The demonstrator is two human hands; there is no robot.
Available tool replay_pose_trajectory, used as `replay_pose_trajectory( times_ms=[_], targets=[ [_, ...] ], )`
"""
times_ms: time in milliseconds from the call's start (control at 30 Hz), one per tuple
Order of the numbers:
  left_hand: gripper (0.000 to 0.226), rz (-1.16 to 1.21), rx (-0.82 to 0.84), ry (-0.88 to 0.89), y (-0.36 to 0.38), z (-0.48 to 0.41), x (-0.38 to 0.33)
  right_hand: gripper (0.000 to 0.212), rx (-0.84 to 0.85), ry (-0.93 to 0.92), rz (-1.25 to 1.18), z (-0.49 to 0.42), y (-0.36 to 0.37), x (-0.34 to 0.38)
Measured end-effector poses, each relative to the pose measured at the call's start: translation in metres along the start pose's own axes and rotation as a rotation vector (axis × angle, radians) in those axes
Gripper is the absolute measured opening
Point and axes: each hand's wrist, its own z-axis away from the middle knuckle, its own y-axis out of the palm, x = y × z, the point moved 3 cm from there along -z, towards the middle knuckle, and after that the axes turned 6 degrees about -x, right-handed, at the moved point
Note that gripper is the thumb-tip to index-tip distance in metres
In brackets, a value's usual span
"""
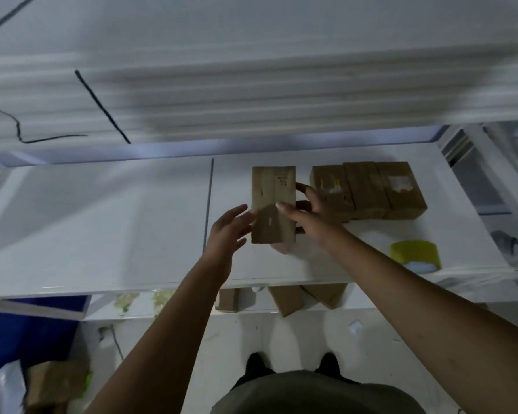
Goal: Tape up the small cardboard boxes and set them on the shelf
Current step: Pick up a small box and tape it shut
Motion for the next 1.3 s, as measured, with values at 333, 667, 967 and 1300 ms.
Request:
replay_pose_trajectory(
  times_ms=[333, 667, 967, 1300],
  targets=[
    [0.045, -0.066, -0.138, 0.128, -0.016, -0.011, -0.014, 0.048, 0.046, -0.003, 0.068, 0.007, 0.034, -0.001],
    [0.034, 0.035, -0.111, 0.009, -0.028, -0.018, 0.003, 0.056, -0.009, 0.014, 0.102, 0.005, 0.056, -0.011],
    [0.036, 0.037, -0.211, 0.014, -0.048, -0.023, 0.026, 0.084, -0.026, 0.089, 0.114, 0.004, 0.076, -0.031],
    [0.035, -0.208, -0.126, 0.142, -0.06, -0.017, 0.059, 0.051, -0.165, -0.011, 0.448, 0.012, 0.103, -0.051]
  ],
)
